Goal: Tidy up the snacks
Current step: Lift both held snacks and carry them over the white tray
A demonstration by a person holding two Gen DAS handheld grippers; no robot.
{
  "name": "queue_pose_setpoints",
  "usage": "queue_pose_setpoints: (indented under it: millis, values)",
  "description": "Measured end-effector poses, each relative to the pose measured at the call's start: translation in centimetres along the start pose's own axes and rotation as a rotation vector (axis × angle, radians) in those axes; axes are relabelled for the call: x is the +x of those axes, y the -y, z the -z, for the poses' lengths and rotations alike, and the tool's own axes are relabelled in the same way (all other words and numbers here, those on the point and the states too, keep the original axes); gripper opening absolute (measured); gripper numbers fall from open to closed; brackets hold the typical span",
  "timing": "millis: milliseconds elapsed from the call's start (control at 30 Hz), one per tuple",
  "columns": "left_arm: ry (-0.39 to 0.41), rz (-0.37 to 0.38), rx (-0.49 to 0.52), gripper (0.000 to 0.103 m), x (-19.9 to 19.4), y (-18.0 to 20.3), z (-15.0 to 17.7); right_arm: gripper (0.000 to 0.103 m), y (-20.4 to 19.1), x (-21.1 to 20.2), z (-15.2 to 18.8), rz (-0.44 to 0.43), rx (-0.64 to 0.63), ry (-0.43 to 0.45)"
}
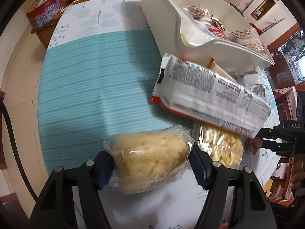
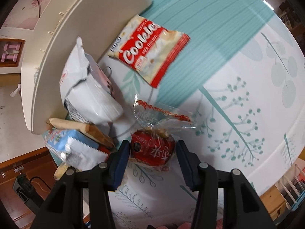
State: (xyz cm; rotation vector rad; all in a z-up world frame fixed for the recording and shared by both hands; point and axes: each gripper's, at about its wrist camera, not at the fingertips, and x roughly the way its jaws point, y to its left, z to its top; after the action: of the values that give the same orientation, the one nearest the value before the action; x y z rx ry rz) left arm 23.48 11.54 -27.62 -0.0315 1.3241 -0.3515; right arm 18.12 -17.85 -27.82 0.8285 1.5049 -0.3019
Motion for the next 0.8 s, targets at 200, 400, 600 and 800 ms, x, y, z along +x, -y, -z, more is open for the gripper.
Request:
queue_pose_setpoints:
  millis: [200, 400, 600, 800]
  values:
    - [-0.008, 0.011, -0.02, 0.068, -1.8, 0.1, 1.9, 0.05, -0.1, 0.0, 1.6, 0.003, 0.014, -0.038]
    - [0.004, 0.031, -0.012, 0.068, -4.4, 1.3, 3.8, 0.05, -0.5, -0.9, 3.4, 0.0, -0.019, -0.051]
    - [0.021, 0.053, -0.03, 0.068, -7.0, 2.8, 5.1, 0.05, -1.8, -2.9, 5.0, -0.023, -0.091, -0.04]
    - [0.05, 0.059, -0.051, 0.068, -8.6, 4.2, 4.6, 0.044, -3.5, -5.1, 5.6, -0.039, -0.194, 0.006]
